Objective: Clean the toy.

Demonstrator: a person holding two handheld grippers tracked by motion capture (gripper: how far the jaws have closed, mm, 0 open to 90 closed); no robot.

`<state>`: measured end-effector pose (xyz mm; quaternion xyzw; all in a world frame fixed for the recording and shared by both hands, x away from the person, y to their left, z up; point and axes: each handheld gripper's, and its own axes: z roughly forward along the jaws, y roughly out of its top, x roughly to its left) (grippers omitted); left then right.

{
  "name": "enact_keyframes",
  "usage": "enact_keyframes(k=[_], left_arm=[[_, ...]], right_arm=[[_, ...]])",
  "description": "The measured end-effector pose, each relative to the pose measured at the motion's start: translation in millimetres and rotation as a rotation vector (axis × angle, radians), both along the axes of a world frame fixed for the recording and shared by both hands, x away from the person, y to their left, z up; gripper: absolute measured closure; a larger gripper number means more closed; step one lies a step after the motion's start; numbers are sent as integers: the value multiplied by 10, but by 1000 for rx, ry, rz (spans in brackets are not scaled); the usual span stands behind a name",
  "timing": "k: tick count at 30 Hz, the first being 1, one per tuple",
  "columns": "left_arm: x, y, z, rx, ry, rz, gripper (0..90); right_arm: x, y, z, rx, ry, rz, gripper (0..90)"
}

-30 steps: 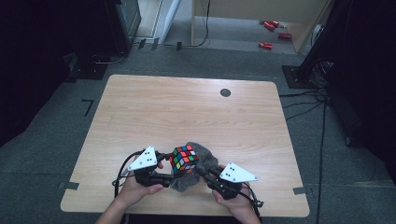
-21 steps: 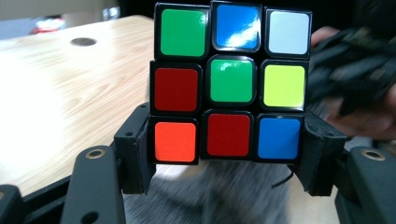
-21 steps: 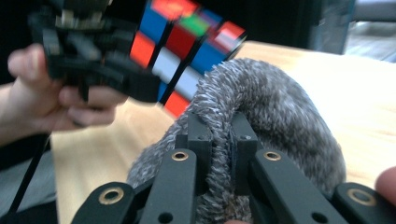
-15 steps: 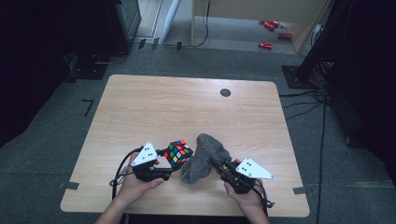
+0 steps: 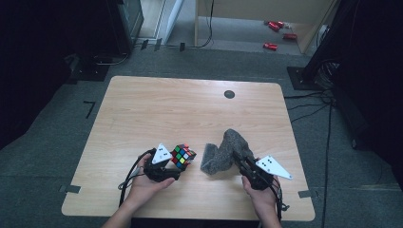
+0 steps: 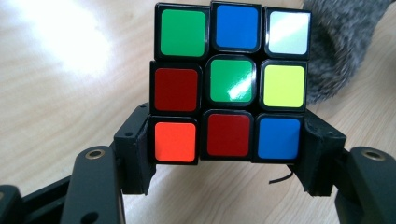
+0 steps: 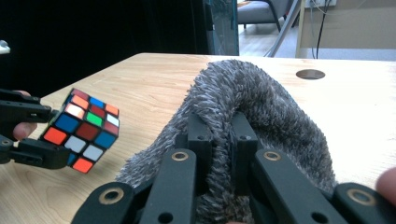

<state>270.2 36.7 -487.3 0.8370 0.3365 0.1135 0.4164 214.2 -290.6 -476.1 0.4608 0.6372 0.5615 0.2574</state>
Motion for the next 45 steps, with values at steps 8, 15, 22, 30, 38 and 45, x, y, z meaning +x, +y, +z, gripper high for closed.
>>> enact_keyframes(k=[8,15,22,30,38,45], left_arm=[[34,-48,-34,40,52,17,349],[67,-60,-61,78,87,50,349],[77,-71,-55,79,94,65,346],[93,-86,-80,75,98,72,313],[87,-61,-61,41,92,64,290],[77,6,-16,28,54,88,208]], right_arm=[[21,24,-35,-6,16,-2,836],[28,18,-60,-9,26,-4,836],[37,30,-85,-16,34,5,835],[44,32,-96,-17,38,3,835],[56,14,-112,-21,47,-13,835],[47,1,-98,-46,34,-34,831]])
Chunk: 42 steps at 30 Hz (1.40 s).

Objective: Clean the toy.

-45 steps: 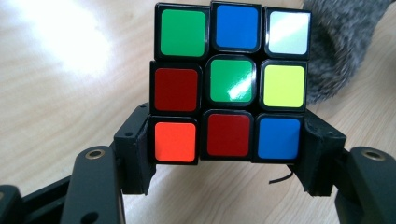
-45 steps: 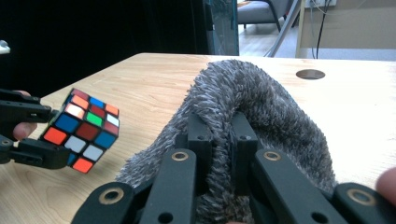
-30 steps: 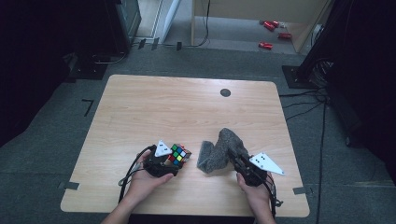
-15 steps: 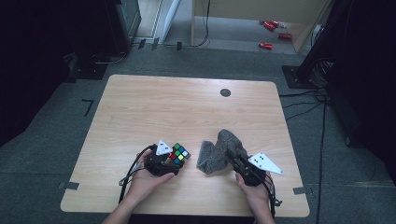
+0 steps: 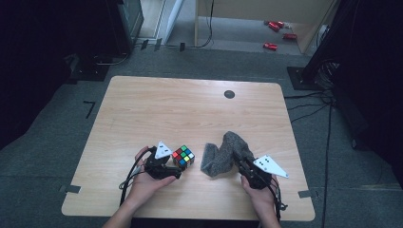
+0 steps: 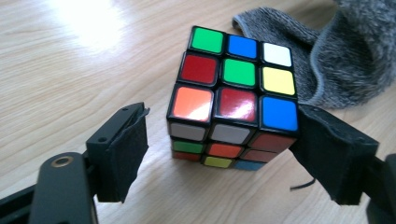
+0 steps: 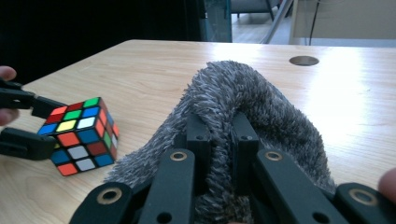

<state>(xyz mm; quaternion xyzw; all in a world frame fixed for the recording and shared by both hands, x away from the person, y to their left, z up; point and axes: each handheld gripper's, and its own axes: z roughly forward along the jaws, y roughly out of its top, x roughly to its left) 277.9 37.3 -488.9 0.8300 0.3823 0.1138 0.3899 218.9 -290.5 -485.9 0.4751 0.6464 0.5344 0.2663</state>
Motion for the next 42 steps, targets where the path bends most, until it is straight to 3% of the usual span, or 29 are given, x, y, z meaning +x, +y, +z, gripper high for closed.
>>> enact_keyframes(k=[4,7,10,13,16,19,24,33,37,39,41,42], left_arm=[[1,40,11,-4,-18,12,227],[-12,61,17,-12,-47,-11,330],[-11,36,-5,3,-63,-36,331],[-7,-39,-56,43,-70,-46,305],[17,-114,-106,71,-82,-24,205],[17,-146,-117,68,-113,-30,304],[0,-150,-121,90,-161,-10,351],[48,86,-132,75,-144,115,352],[53,99,-127,70,-126,119,348],[56,104,-113,52,-96,94,296],[44,100,-101,53,-97,86,208],[39,107,-90,46,-93,79,174]], right_arm=[[6,-48,6,-3,-3,-30,833],[15,-100,1,-9,-1,-56,833],[25,-151,-10,-2,6,-70,832],[26,-173,-19,-1,10,-73,833],[24,-174,-27,-4,13,-67,832],[22,-177,-34,-4,15,-63,832],[22,-211,-33,0,15,-74,833],[30,-366,-33,6,23,-156,835],[44,-378,-69,-2,45,-155,833],[57,-376,-80,-8,53,-145,820],[64,-380,-86,-4,60,-138,753],[71,-387,-86,2,65,-125,668]])
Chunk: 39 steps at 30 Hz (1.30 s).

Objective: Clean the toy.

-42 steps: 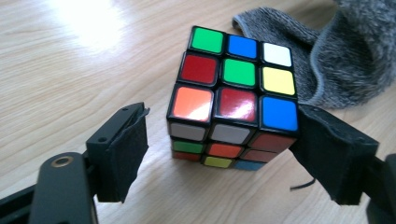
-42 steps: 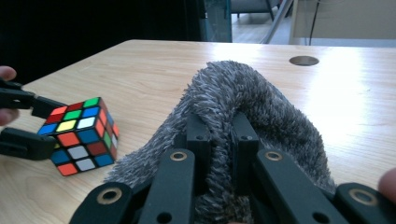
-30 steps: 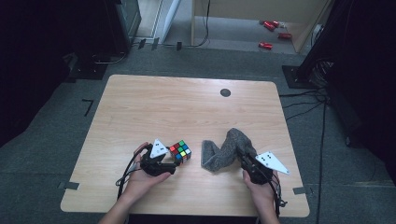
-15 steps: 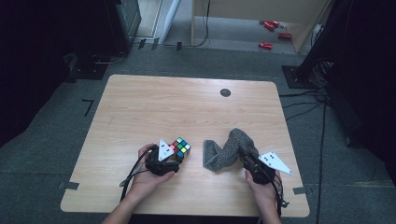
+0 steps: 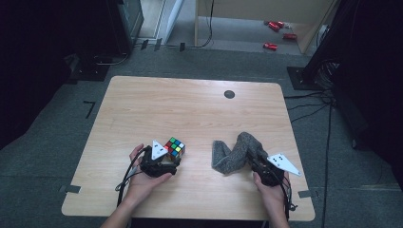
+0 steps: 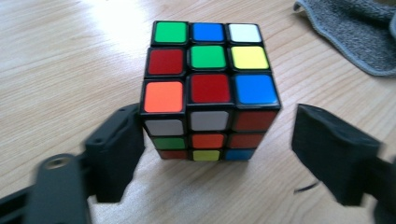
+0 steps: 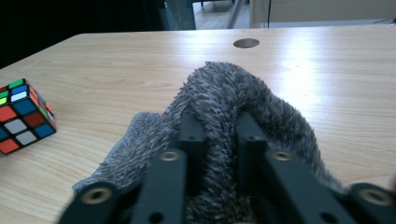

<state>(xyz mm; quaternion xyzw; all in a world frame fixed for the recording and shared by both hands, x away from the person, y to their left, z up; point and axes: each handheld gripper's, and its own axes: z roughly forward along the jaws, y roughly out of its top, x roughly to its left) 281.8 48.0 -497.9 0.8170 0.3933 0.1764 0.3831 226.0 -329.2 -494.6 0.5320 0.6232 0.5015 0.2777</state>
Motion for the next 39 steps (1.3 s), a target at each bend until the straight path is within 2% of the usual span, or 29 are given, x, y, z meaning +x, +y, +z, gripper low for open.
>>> enact_keyframes(k=[5,9,11,13,19,23,34,39], left_arm=[[-46,58,100,-35,-4,-25,99],[-85,164,216,-74,-7,-30,93],[-104,237,257,-80,-4,-28,93],[-129,302,274,-63,-8,-21,93],[-189,569,312,-73,-19,21,93],[-217,687,289,-74,-18,45,93],[-311,1071,241,-76,-14,119,93],[-372,1266,210,-70,0,144,93]], right_arm=[[12,3,76,-23,27,14,168],[-41,-34,180,-51,19,57,12],[-78,-78,210,-56,16,87,0],[-100,-121,221,-54,13,88,0],[-103,-270,221,-55,40,57,0],[-141,-357,216,-83,53,48,0],[-251,-624,169,-97,78,3,0],[-302,-726,94,-111,100,-18,0]])
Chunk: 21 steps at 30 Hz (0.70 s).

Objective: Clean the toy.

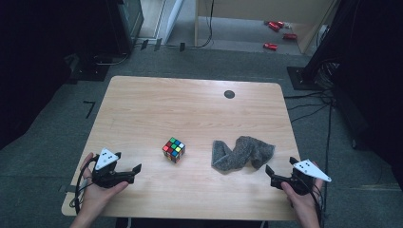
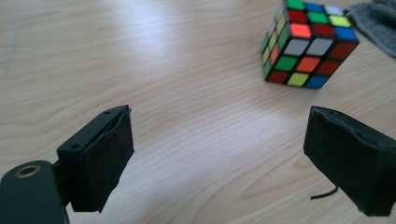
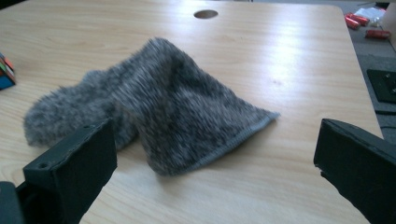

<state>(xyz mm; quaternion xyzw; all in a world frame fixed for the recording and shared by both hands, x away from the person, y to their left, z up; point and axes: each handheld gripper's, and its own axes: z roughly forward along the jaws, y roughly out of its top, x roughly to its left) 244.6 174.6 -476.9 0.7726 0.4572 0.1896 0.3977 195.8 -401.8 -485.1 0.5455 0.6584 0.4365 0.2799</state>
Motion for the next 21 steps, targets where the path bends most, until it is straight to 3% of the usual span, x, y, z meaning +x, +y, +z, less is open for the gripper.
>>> enact_keyframes(k=[10,17,21], left_arm=[[-80,384,-161,2,47,70,93],[-148,538,-243,27,47,122,96],[-152,602,-316,39,70,150,96]], right_arm=[[-70,-173,-159,-26,51,-28,0],[-88,-273,-303,-39,105,-49,0],[-77,-311,-372,-60,158,-83,0]])
